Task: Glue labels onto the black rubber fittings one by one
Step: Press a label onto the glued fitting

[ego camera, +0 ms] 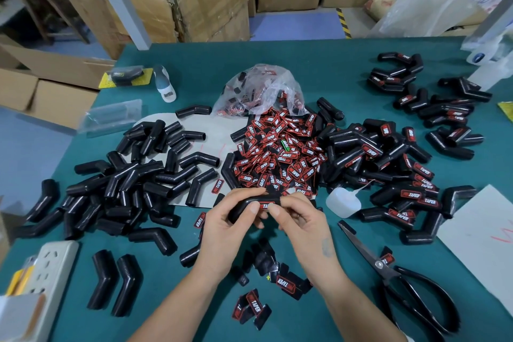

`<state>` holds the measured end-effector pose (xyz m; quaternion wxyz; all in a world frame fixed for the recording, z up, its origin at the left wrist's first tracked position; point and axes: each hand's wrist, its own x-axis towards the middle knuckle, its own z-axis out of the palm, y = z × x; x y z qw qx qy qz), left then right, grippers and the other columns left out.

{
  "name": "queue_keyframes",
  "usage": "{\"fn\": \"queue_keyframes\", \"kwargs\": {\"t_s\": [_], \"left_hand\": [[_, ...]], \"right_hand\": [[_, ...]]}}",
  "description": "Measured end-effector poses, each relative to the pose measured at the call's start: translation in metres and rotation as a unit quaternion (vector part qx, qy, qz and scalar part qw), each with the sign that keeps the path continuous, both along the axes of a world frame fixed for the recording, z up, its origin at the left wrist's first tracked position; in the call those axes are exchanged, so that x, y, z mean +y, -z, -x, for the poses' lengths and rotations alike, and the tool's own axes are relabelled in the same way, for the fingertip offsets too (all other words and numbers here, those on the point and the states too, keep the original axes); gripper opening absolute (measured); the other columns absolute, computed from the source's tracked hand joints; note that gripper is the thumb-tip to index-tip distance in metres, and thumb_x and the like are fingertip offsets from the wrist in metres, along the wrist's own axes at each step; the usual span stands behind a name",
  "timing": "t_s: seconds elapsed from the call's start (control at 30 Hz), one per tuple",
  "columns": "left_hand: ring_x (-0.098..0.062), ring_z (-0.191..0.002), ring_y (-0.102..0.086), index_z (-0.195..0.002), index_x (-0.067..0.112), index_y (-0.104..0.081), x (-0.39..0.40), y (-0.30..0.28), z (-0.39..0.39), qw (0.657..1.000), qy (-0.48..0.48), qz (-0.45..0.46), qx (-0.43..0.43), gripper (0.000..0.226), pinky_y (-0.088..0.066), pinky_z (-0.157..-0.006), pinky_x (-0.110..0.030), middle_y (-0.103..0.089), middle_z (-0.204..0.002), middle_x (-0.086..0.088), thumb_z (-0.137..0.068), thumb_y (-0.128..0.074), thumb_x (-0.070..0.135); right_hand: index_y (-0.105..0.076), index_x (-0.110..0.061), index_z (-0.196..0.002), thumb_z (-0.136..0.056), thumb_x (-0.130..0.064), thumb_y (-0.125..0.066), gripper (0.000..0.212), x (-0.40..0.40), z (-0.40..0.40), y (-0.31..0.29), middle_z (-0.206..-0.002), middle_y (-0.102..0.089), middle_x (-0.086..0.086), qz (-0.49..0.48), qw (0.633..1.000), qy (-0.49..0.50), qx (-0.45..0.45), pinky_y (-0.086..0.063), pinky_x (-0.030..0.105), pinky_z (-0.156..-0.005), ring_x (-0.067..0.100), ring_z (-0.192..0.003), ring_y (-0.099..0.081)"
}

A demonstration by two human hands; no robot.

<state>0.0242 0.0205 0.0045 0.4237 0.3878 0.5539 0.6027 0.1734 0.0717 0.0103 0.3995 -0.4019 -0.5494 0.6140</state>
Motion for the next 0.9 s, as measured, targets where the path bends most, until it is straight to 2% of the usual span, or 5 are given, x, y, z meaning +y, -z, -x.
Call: {"fn": "queue_keyframes", "kwargs": {"t_s": [0.17, 0.3, 0.53, 0.77, 0.9], "left_hand": [[-0.021, -0.083, -0.069, -0.120, 0.023, -0.077, 0.000, 0.002, 0.000, 1.000, 0.000, -0.005, 0.011, 0.025, -0.057, -0.075, -0.029, -0.073, -0.109, -0.011, -0.098, -0.066, 0.031], [-0.022, -0.099, -0.069, -0.116, 0.027, -0.078, 0.000, 0.002, 0.000, 0.994, -0.007, -0.060, 0.092, 0.020, -0.058, -0.072, -0.026, -0.069, -0.119, -0.002, -0.099, -0.068, 0.022], [-0.028, -0.111, -0.067, -0.112, 0.024, -0.077, 0.000, 0.005, 0.002, 0.987, -0.016, -0.103, 0.124, 0.017, -0.059, -0.069, -0.027, -0.070, -0.119, -0.002, -0.098, -0.070, 0.016], [-0.030, -0.116, -0.067, -0.111, 0.020, -0.077, -0.001, 0.008, 0.004, 0.980, -0.014, -0.111, 0.161, 0.015, -0.059, -0.085, -0.058, -0.070, -0.119, 0.001, -0.098, -0.072, 0.015], [-0.022, -0.115, -0.068, -0.111, 0.022, -0.077, -0.001, 0.002, 0.002, 0.974, -0.015, -0.136, 0.182, 0.018, -0.055, -0.096, -0.031, -0.070, -0.118, 0.004, -0.096, -0.072, 0.012]], "right_hand": [[-0.082, -0.031, -0.090, -0.091, -0.044, -0.073, 0.016, 0.001, -0.002, -0.001, -0.092, -0.065, -0.011, -0.002, 1.000, 0.003, -0.006, -0.047, 0.019, -0.078, 0.004, -0.085, -0.061], [-0.081, -0.020, -0.092, -0.094, -0.034, -0.069, 0.019, 0.001, -0.003, 0.000, -0.086, -0.061, -0.014, 0.004, 1.000, 0.012, -0.010, -0.043, 0.018, -0.076, 0.002, -0.081, -0.057], [-0.079, -0.029, -0.092, -0.093, -0.041, -0.067, 0.016, -0.001, -0.002, -0.007, -0.089, -0.057, -0.009, 0.027, 0.999, -0.017, 0.002, -0.047, 0.024, -0.076, 0.008, -0.079, -0.054], [-0.078, -0.033, -0.090, -0.091, -0.042, -0.068, 0.013, -0.002, -0.003, -0.012, -0.089, -0.059, -0.010, 0.040, 0.998, -0.031, 0.029, -0.048, 0.020, -0.074, 0.008, -0.076, -0.055], [-0.077, -0.034, -0.088, -0.093, -0.036, -0.068, 0.010, -0.002, -0.004, -0.013, -0.087, -0.060, -0.009, 0.048, 0.997, -0.040, 0.033, -0.049, 0.019, -0.074, 0.007, -0.076, -0.056]]}}
